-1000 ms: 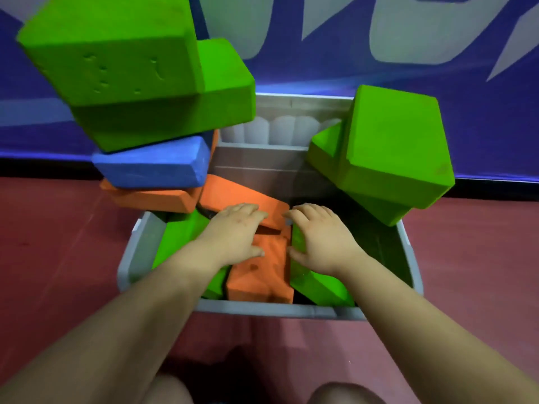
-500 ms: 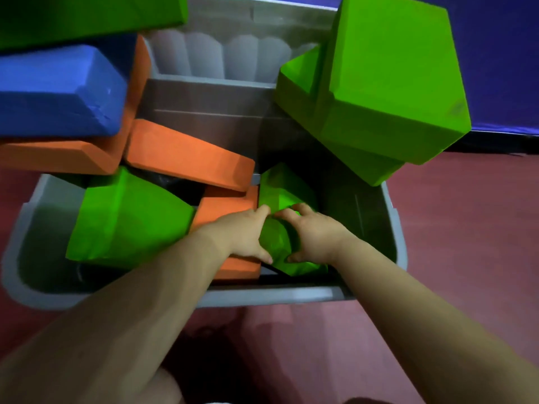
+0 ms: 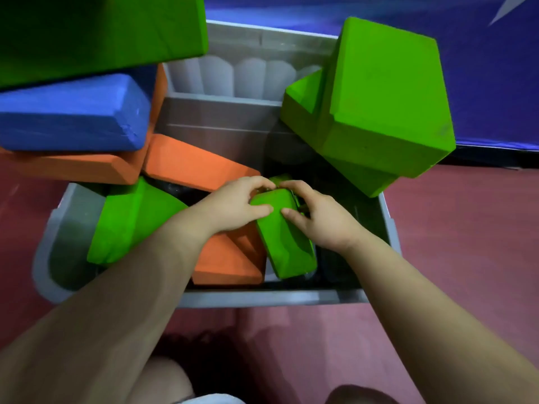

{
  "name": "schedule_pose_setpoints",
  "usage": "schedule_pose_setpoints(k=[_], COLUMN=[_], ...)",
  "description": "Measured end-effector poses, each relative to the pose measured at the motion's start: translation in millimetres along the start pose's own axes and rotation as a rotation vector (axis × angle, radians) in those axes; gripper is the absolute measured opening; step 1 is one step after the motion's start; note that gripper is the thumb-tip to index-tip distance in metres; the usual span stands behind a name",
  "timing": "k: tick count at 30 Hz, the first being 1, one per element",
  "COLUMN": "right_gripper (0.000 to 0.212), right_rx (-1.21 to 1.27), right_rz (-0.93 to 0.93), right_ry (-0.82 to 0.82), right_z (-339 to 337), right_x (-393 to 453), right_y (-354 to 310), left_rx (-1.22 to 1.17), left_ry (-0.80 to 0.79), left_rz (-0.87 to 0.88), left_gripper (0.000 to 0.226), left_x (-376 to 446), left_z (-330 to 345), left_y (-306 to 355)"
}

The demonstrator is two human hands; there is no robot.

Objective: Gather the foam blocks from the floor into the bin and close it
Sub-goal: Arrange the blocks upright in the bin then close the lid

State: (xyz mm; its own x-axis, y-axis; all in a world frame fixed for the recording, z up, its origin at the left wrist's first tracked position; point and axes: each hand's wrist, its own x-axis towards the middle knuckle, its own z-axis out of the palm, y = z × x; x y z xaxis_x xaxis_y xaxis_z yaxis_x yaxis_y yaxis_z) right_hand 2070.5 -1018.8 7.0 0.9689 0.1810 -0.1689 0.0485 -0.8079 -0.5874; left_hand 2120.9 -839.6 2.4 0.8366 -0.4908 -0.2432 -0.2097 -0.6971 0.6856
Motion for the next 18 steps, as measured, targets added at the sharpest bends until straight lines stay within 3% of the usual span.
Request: schedule_pose_setpoints(k=[3, 7, 18], right_gripper=[0.050, 0.070, 0.069], right_rx=[0.014, 0.072, 0.251], right_rz=[-0.004, 0.014, -0.003], right_ry=[0.040, 0.099, 0.354], right_z=[-12, -31, -93], right_x=[-2, -7, -9], right_y=[-24, -59, -127], left_rx=[-0.020, -0.013, 0.166], left_ry=[0.072, 0.124, 0.265], left_rz=[0.049, 0.083, 0.142], left_gripper=[0.039, 0.035, 0.035], left_x=[-11, -27, -53], left_z=[-24, -53, -141], left_y=[12, 30, 111])
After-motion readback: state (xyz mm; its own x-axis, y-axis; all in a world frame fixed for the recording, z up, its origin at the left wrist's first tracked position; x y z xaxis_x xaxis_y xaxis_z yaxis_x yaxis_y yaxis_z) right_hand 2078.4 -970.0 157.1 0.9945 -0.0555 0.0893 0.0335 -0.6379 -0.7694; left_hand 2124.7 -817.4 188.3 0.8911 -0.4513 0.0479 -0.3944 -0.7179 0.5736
